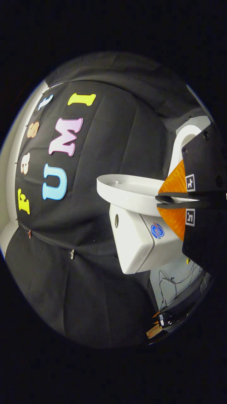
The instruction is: Open the toilet lid.
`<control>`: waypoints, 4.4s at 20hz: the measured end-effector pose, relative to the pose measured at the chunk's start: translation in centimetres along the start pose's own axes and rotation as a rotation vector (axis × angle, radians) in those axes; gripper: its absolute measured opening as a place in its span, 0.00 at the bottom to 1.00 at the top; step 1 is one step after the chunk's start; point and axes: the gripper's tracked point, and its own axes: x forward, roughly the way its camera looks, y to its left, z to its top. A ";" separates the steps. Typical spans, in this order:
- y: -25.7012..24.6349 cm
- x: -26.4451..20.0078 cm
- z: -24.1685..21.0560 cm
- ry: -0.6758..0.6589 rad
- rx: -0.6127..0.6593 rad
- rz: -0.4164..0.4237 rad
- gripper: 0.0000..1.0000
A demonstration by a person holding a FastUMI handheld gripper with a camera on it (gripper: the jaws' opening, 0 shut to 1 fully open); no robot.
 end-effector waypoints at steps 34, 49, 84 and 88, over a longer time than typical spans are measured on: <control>-14.0 -19.2 16.1 -0.287 0.163 -0.174 0.99; -18.0 -27.0 17.3 -0.360 0.154 -0.213 0.99; -18.5 -27.8 17.0 -0.340 0.172 -0.239 0.99; -18.5 -27.6 17.1 -0.338 0.169 -0.241 0.99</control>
